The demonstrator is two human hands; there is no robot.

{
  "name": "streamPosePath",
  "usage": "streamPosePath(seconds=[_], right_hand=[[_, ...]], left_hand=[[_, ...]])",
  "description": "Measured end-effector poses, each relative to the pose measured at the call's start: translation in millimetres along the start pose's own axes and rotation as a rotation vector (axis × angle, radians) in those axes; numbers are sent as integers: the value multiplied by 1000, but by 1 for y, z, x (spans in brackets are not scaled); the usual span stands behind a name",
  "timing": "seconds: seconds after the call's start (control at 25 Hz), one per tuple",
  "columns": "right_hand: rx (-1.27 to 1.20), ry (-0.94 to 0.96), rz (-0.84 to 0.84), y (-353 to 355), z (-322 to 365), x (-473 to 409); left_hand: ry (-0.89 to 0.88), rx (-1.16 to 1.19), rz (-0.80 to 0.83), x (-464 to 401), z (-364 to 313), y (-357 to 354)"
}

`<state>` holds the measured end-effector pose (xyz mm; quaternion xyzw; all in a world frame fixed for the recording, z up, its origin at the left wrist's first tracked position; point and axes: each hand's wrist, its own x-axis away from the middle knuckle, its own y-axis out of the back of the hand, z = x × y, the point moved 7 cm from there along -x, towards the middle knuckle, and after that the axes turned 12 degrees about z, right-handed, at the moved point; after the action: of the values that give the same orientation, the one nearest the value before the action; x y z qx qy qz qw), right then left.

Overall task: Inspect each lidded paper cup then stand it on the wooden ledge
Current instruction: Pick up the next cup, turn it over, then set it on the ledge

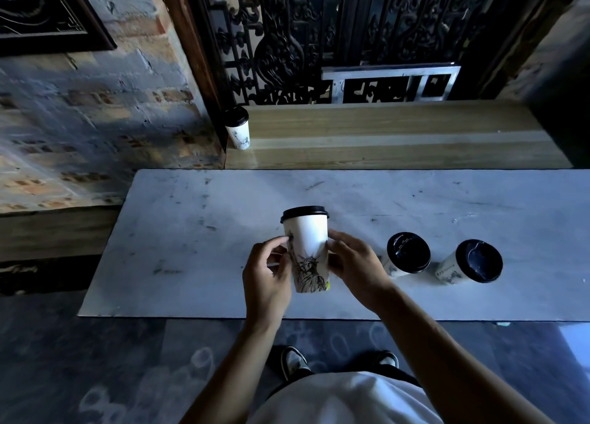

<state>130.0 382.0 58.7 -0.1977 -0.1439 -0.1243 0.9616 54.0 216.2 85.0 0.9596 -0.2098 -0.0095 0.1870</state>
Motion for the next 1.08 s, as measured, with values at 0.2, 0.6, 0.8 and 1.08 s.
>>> streamPosePath(seconds=[0.2,0.6,0.8,1.08], right_hand=[[-8,-39,13,-3,3,4],[-93,-52,11,-2,6,3],[-18,-9,51,-3,5,3],[109,-1,104,-8,13,5]], left_hand=[[49,27,-1,0,-2,2],[29,81,50,1,-11,2],[-19,14,-4,-2,-10,9],[49,98,34,-2,-6,7]])
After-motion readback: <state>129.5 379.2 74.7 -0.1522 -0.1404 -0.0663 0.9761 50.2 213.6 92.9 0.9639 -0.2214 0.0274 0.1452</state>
